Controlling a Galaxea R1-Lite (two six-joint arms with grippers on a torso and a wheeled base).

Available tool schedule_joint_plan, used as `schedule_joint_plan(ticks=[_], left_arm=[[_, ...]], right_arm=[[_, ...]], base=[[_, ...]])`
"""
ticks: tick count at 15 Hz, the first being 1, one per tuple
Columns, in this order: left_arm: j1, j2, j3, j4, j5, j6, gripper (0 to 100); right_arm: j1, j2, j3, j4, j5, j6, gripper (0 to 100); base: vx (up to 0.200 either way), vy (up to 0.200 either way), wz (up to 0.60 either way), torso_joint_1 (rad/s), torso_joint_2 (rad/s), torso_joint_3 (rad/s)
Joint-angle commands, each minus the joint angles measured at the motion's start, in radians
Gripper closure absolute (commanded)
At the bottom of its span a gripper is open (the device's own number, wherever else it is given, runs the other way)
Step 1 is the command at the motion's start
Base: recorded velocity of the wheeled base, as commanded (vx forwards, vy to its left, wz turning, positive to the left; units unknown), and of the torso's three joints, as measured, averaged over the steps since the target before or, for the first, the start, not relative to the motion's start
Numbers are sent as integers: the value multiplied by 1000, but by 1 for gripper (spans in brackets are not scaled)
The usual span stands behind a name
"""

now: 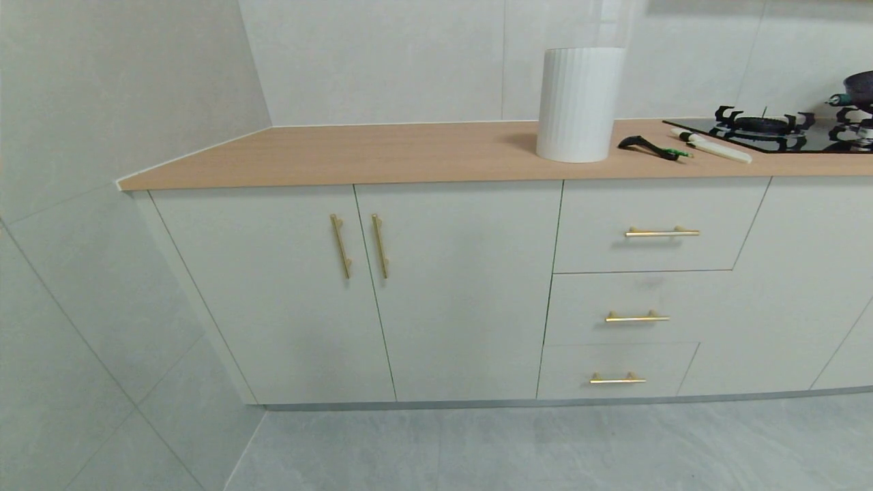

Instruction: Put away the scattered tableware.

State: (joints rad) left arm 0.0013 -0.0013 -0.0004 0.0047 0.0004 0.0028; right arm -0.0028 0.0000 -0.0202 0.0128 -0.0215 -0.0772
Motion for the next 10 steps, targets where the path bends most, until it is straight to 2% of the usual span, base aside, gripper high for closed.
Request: schedule_joint_plan(ticks=[1, 3, 5, 6, 7, 10], left_arm=[[0, 1, 0, 1, 1, 0, 0], [0, 1, 0, 1, 1, 0, 0], [0, 1, 0, 1, 1, 2, 0], [0, 1, 0, 1, 1, 2, 0], [0, 1, 0, 1, 0, 2, 0], [0, 1, 0, 1, 1, 2, 0]], right_arm=[[-2, 11, -6, -2, -18, 54, 0], [-3, 15, -1, -20, -63, 83, 0], [0, 2, 0, -20, -35, 1, 0], [0, 2, 2, -20, -54, -18, 0], [0, 2, 3, -22, -94, -22, 0], [-2, 46, -1, -7, -86, -4, 0]], base=[[0, 0, 0, 0, 0, 0], [0, 0, 0, 0, 0, 0], [0, 0, 0, 0, 0, 0], [0, 0, 0, 0, 0, 0], [0, 0, 0, 0, 0, 0], [0, 0, 0, 0, 0, 0]])
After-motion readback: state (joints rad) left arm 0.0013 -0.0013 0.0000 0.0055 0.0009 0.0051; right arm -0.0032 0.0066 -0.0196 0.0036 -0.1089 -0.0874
